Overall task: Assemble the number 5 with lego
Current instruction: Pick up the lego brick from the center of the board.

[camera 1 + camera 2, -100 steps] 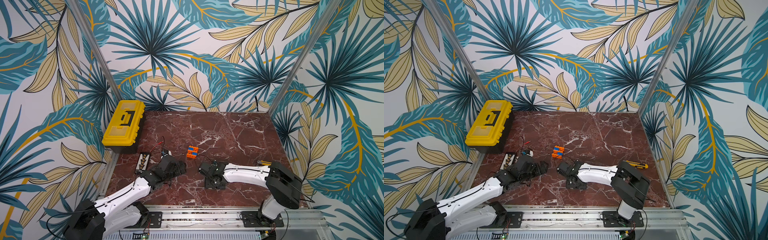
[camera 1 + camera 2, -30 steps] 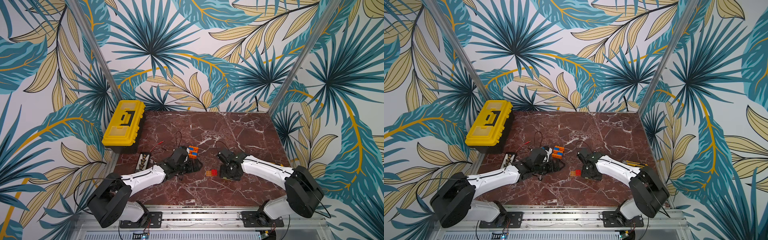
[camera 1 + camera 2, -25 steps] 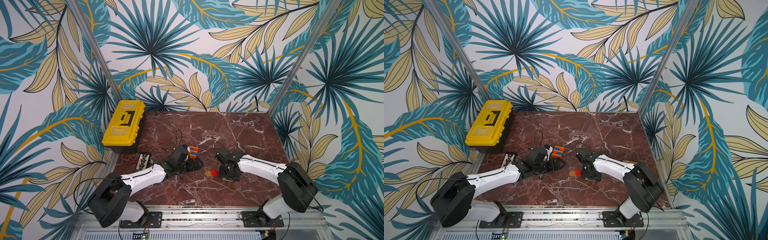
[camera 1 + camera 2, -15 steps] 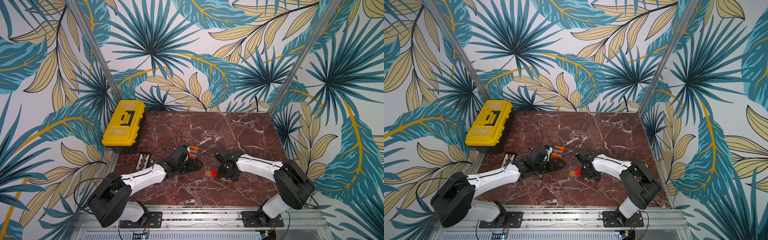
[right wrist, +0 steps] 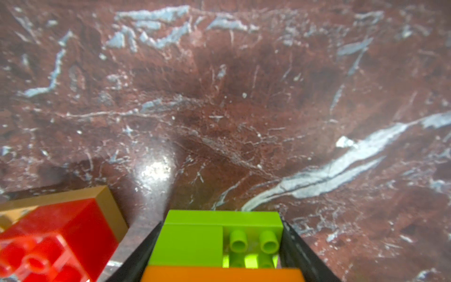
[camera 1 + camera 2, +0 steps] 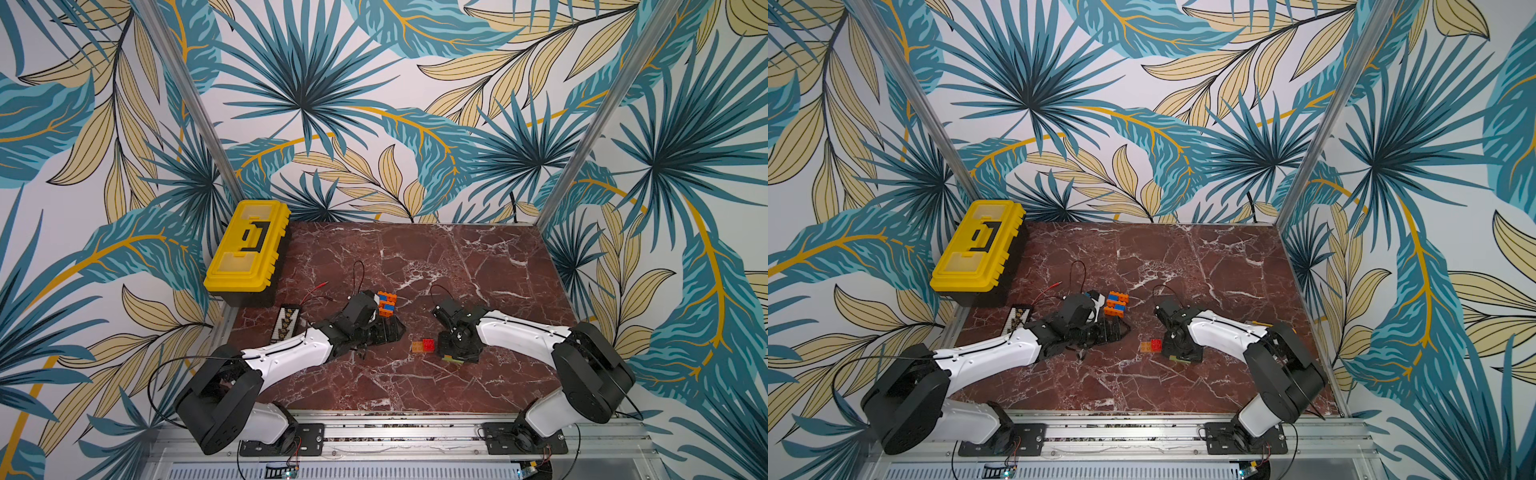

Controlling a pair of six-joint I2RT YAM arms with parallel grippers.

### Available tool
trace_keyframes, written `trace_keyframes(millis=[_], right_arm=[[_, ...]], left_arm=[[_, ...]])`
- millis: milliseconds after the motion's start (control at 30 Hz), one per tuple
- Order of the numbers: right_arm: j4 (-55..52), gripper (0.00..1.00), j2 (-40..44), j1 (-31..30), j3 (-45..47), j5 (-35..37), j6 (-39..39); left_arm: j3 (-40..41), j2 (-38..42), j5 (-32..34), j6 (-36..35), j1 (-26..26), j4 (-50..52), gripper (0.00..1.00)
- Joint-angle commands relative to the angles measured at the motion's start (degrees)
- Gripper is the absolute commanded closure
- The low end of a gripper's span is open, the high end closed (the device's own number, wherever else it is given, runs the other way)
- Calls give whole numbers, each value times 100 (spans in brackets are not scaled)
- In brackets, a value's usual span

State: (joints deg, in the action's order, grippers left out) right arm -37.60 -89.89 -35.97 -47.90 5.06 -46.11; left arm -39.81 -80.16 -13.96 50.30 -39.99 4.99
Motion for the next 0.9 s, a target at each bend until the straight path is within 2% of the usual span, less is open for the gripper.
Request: trace_keyframes(millis=[0, 200, 367, 667, 867], right_arm=[[65, 31, -187, 42, 286, -141, -110], [-44, 35, -124, 54, 262, -80, -112], [-395, 38, 328, 49, 112, 47, -36], [-1137, 38, 849, 29, -801, 41, 122], [-1163, 38, 668, -81, -1314, -95, 172]], left_arm=[[-211, -18, 48, -91, -17, 19, 0], [-211, 7, 73, -85, -15, 10, 0], [-237, 18, 90, -90, -13, 2, 0], [-196, 150, 279, -84, -12, 4, 0], [-116, 252, 423, -38, -13, -40, 0]])
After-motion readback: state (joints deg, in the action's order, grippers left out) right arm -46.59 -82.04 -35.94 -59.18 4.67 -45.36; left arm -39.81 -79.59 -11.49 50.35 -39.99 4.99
